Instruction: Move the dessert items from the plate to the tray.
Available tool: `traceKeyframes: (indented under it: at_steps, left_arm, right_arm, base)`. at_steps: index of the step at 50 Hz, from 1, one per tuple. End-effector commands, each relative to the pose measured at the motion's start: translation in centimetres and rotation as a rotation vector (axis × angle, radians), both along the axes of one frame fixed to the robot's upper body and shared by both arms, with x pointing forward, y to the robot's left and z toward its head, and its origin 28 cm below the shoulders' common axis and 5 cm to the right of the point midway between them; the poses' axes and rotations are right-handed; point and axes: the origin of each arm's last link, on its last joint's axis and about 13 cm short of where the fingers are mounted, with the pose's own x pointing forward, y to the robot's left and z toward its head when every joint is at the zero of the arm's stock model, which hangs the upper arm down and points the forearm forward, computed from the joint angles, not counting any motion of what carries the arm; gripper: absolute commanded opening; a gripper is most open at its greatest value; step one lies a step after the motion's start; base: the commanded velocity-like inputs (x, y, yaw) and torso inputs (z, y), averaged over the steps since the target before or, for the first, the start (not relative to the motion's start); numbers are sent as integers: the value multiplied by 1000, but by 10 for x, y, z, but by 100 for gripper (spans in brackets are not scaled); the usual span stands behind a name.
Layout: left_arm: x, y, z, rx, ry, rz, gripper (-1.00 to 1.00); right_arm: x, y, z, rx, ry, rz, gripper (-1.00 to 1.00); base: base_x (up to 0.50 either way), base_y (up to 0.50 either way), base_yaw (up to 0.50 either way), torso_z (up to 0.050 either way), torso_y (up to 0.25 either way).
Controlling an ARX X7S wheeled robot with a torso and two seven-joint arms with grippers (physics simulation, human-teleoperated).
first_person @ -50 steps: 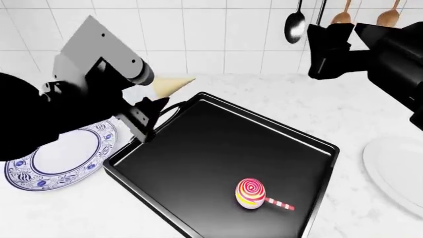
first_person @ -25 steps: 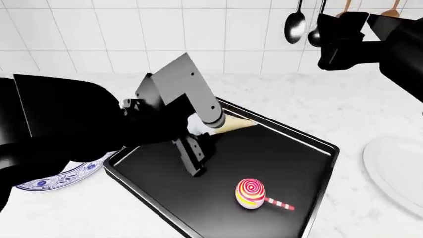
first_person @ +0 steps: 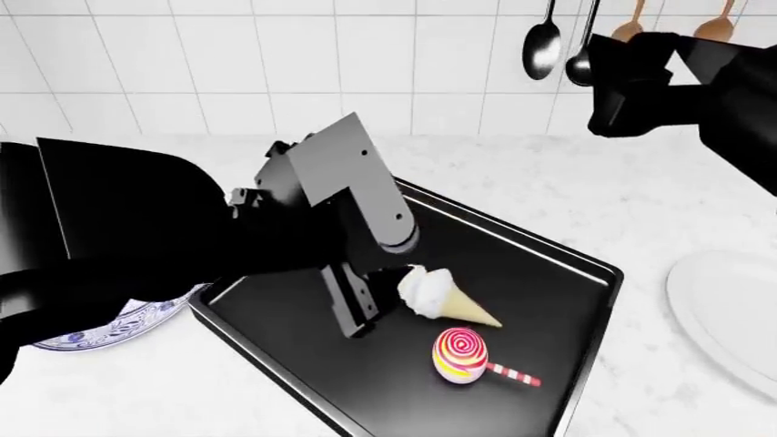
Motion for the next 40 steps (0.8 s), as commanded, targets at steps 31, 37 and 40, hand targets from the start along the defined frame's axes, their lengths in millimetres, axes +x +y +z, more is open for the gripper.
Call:
traceKeyframes:
  at_steps: [31, 37, 40]
  left_arm:
    - [-31, 49, 24, -664, -493, 269, 100]
    - [-43, 50, 39, -718, -708, 266, 100]
    - [-46, 50, 42, -727, -789, 265, 100]
  right_arm:
    - [-18, 26, -16, -166, -250, 10, 100]
    - [-31, 31, -10, -163, -367, 34, 100]
    - [-34, 32, -9, -154, -388, 39, 100]
  base:
    - [0, 0, 0, 0, 0]
    - [0, 0, 0, 0, 0]
    - [0, 0, 0, 0, 0]
